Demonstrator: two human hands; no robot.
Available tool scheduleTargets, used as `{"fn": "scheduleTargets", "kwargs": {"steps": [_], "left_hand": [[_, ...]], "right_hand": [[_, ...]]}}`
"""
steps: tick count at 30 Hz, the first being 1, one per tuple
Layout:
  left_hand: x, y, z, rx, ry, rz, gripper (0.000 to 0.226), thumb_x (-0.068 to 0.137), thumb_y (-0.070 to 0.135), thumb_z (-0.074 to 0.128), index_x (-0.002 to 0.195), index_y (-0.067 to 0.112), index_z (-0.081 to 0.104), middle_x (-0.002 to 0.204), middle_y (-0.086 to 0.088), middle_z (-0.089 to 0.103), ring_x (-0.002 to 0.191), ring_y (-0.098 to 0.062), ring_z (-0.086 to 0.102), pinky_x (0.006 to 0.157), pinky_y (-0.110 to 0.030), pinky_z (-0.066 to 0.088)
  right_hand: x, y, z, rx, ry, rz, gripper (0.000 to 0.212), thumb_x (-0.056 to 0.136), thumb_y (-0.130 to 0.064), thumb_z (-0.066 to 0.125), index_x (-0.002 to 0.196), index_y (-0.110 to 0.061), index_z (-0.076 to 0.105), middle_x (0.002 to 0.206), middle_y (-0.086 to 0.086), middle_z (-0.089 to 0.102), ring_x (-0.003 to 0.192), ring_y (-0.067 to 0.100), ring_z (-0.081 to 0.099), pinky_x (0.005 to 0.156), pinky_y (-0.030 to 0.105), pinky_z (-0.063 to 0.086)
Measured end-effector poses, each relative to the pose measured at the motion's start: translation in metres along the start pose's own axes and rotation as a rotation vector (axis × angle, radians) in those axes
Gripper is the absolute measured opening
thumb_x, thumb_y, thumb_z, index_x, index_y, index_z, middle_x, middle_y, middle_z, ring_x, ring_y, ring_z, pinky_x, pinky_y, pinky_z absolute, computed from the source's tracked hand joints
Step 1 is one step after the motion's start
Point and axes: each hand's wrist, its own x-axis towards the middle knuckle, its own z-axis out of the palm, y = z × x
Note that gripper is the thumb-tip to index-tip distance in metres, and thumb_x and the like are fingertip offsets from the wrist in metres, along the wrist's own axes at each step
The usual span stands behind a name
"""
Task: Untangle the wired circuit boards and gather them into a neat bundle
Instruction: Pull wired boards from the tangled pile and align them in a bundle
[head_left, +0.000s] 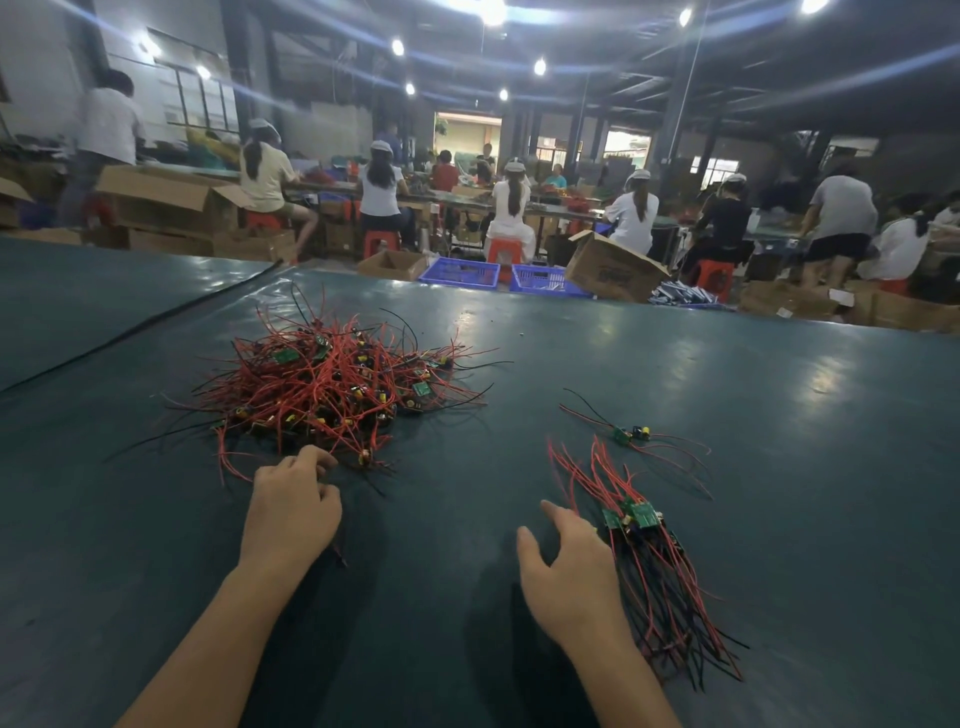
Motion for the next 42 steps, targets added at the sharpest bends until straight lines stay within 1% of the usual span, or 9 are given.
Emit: {"fn": "scheduleTargets", "kwargs": {"steps": [5,13,20,22,25,28,31,37,42], "left_hand": [[0.000,-0.004,0.001,0.051,-0.023,-0.069,0.048,0.086,0.006,0.055,0.132,0.017,0.050,0.136,-0.014,0.046,0.124,-0.036,0.033,0.098,-0.045,0.039],[-0.008,0.014,-0.001,-0.134,0.056,0.166,0.025,0.086,0.013,0.069,0.110,0.011,0.065,0.091,-0.003,0.069,0.093,-0.024,0.062,0.085,-0.042,0.052],[-0.041,0.065,0.003,-0.375,0.194,0.672,0.023,0.080,0.018,0.075,0.101,0.010,0.071,0.087,0.005,0.067,0.080,-0.012,0.063,0.076,-0.025,0.051],[-0.049,0.071,0.006,-0.379,0.160,0.773,0.026,0.080,0.019,0.074,0.103,0.008,0.070,0.090,0.005,0.068,0.084,-0.011,0.063,0.077,-0.023,0.051],[-0.057,0.074,0.012,-0.372,0.082,0.852,0.034,0.079,0.013,0.077,0.111,0.008,0.068,0.095,0.003,0.067,0.088,-0.010,0.063,0.078,-0.026,0.053],[-0.060,0.076,0.013,-0.426,0.037,0.855,0.041,0.079,0.014,0.077,0.118,0.013,0.064,0.097,0.003,0.067,0.091,-0.006,0.063,0.081,-0.025,0.053],[-0.062,0.077,0.014,-0.444,0.010,0.881,0.041,0.079,0.015,0.077,0.118,0.017,0.063,0.098,0.004,0.067,0.091,-0.005,0.064,0.081,-0.024,0.054],[-0.066,0.084,0.015,-0.382,0.103,0.945,0.021,0.088,0.031,0.068,0.090,0.010,0.067,0.090,0.003,0.064,0.081,-0.010,0.059,0.072,-0.022,0.050],[-0.082,0.094,0.020,-0.646,-0.353,0.559,0.051,0.089,0.065,0.044,0.070,0.023,0.064,0.063,0.005,0.064,0.053,-0.007,0.056,0.051,-0.026,0.044]], "right_hand": [[0.003,0.005,-0.001,-0.014,0.008,0.035,0.054,0.097,-0.034,0.054,0.146,-0.017,0.041,0.155,0.007,0.035,0.146,0.018,0.023,0.114,0.029,0.023],[0.001,0.003,0.000,0.029,0.021,-0.014,0.051,0.096,-0.034,0.055,0.143,-0.018,0.045,0.150,0.003,0.042,0.142,0.016,0.031,0.112,0.027,0.025],[-0.001,-0.008,0.002,0.316,-0.013,-0.037,0.010,0.089,-0.021,0.069,0.097,-0.021,0.074,0.086,-0.012,0.072,0.081,0.004,0.066,0.071,0.010,0.047],[-0.004,-0.017,0.002,0.495,-0.059,-0.037,0.020,0.089,-0.017,0.069,0.073,-0.027,0.075,0.070,-0.010,0.071,0.067,0.006,0.063,0.063,0.018,0.050],[-0.010,-0.025,0.001,0.673,-0.107,-0.035,0.029,0.090,-0.018,0.067,0.068,-0.033,0.077,0.071,-0.005,0.072,0.061,0.003,0.061,0.055,0.018,0.049],[-0.012,-0.027,0.000,0.735,-0.034,0.003,0.016,0.090,-0.025,0.066,0.078,-0.026,0.077,0.085,0.008,0.073,0.061,0.009,0.063,0.054,0.020,0.049],[-0.010,-0.025,-0.002,0.788,0.005,-0.034,0.013,0.090,-0.015,0.067,0.084,-0.023,0.076,0.075,0.004,0.074,0.058,0.008,0.062,0.051,0.019,0.049],[-0.011,-0.024,-0.003,0.811,0.161,0.013,0.022,0.089,-0.020,0.068,0.068,-0.017,0.076,0.067,0.009,0.071,0.059,0.017,0.066,0.055,0.030,0.055],[-0.010,-0.027,-0.007,0.896,0.214,0.033,0.019,0.086,-0.025,0.070,0.069,-0.023,0.078,0.067,0.004,0.072,0.061,0.014,0.069,0.056,0.026,0.057]]}}
